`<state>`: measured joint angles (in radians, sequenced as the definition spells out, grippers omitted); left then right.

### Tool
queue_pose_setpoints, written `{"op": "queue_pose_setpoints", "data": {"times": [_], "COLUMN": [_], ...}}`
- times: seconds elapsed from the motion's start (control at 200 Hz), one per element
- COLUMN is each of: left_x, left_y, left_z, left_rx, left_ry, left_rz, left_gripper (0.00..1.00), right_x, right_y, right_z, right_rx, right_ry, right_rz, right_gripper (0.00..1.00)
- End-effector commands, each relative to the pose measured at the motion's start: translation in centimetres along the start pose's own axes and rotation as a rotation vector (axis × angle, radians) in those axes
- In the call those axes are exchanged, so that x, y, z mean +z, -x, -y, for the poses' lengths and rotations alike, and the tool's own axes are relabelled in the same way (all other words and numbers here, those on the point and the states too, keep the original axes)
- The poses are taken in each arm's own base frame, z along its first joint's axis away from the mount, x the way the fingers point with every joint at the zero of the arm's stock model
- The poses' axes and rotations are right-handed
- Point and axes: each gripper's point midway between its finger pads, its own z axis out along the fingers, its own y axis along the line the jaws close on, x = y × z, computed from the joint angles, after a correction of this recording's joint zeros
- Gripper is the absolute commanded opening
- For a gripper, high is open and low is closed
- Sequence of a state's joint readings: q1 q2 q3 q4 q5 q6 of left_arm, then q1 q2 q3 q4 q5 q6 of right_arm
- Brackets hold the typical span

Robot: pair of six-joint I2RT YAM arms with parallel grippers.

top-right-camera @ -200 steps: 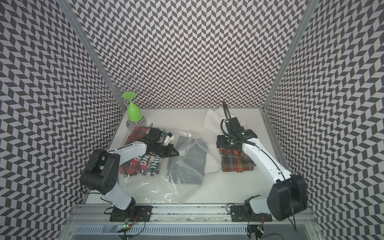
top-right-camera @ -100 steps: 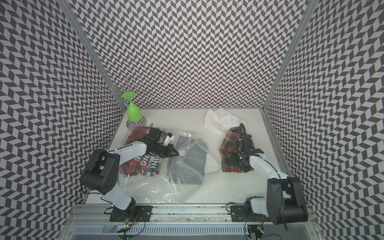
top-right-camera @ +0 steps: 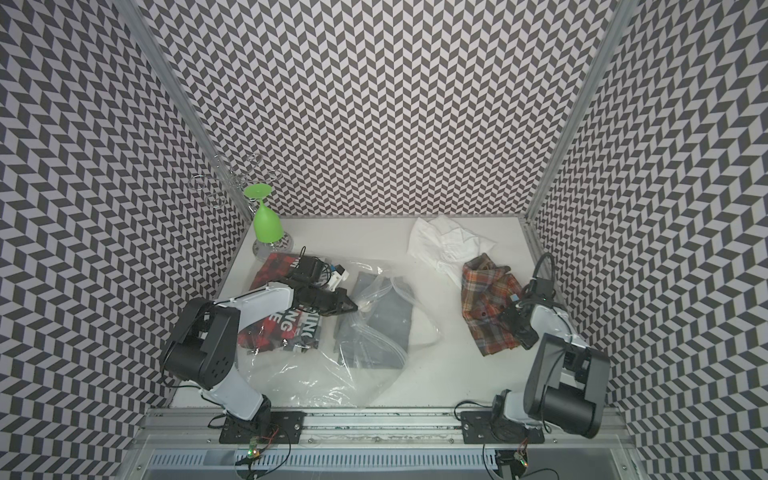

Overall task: Take the shirt out of the vacuum bag
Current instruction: Adjust the shirt at the center of the board.

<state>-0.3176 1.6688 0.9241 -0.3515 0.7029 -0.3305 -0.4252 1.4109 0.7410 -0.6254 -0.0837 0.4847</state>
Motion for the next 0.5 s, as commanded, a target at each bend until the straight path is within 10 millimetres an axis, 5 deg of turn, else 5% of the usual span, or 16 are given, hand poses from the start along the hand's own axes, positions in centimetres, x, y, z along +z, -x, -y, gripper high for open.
{"op": "queue_pose_setpoints", "data": {"times": [0.0, 0.185, 0.3, 0.496], "left_x": [-0.1, 0.2, 0.2, 0.5], "left_y": [-0.1, -0.3, -0.2, 0.4], "left_z": [-0.4, -0.5, -0.5, -0.3], "left_rx": [-0.003, -0.012, -0.011, -0.013], "left_ry": [0.004, -0.008, -0.011, -0.019], "left_rz": [-0.002, -0.005, -0.005, -0.010], "left_gripper": [0.00, 0.00, 0.00, 0.00], "right_x": [-2.1, -7.5, -11.3, -10.3], "right_y": [3.9, 5.4, 5.0, 4.4], "right_z": [-0.6, -5.3, -10.2, -12.3], "right_rx": [-0.018, -0.042, -0.081, -0.095], "right_ry": [0.008, 0.224, 0.521, 0.624], "right_rz": [0.084, 0.125, 0.150, 0.095], "right_gripper": [0.77, 0.77, 0.81, 0.86]}}
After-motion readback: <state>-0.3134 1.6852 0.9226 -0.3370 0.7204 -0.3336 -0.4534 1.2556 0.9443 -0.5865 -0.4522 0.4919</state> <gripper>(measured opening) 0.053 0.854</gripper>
